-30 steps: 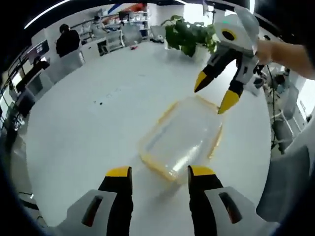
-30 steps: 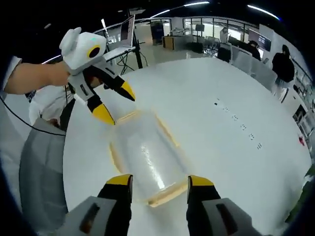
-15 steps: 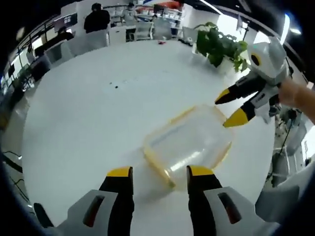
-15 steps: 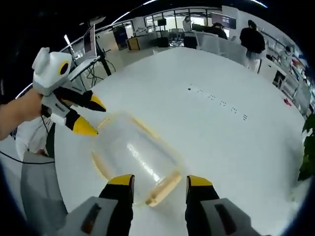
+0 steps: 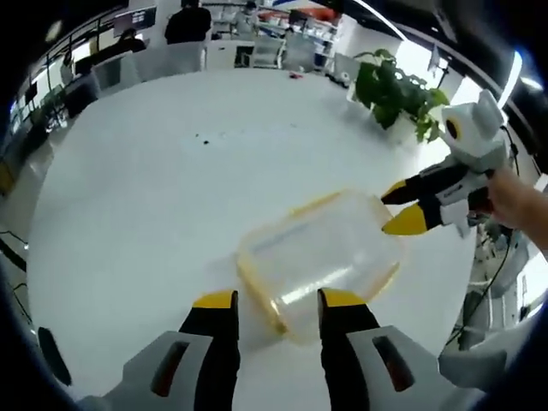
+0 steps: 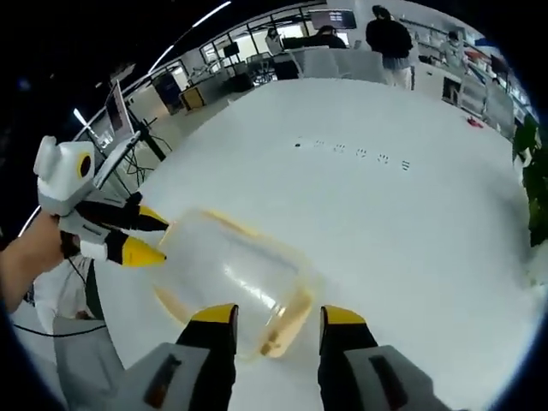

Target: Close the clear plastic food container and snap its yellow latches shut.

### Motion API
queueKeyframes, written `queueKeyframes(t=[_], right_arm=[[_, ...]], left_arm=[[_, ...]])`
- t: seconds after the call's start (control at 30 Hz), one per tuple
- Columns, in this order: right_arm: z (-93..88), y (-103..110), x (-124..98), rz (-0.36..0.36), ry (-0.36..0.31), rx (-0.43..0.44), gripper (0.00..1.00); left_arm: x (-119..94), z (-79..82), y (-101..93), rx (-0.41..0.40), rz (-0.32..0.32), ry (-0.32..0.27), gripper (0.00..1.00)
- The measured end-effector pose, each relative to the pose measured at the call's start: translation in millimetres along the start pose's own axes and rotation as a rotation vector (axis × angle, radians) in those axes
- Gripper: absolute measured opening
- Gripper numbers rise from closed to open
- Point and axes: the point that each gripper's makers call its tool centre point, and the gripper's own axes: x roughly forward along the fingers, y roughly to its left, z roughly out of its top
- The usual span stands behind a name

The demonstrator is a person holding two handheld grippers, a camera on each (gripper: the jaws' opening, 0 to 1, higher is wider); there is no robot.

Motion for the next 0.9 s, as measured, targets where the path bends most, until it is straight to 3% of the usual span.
queueKeyframes(t=[0.2,0.6,0.77,0.8,0.83,0.9], right_arm=[[-0.6,5,3,0.036,-0.008,0.055,0.32],[-1.2,9,5,0.032,-0.004,0.031,0.28],[-2.1,10,6,0.04,0.021,0.066,0.25],[20.2,19,14,0.11,-0.061,0.036,0.24],[5.6,12,8,0.058,0.031,0.049,0.24],[4.1,15,5,0.033,0.058,0.017,0.24]], left_arm=[[3,0.3,-2.9,-0.006,-0.008,-0.01,0.32],[5,3.2,-2.7,-0.004,-0.001,-0.008,0.28],[4,3.2,-1.5,-0.028,0.001,-0.017,0.25],[3,1.1,1.3,-0.043,0.015,-0.011,0.24],[3,3.5,0.7,-0.057,0.008,-0.026,0.24],[3,4.3,0.5,-0.049,0.016,-0.014,0.24]])
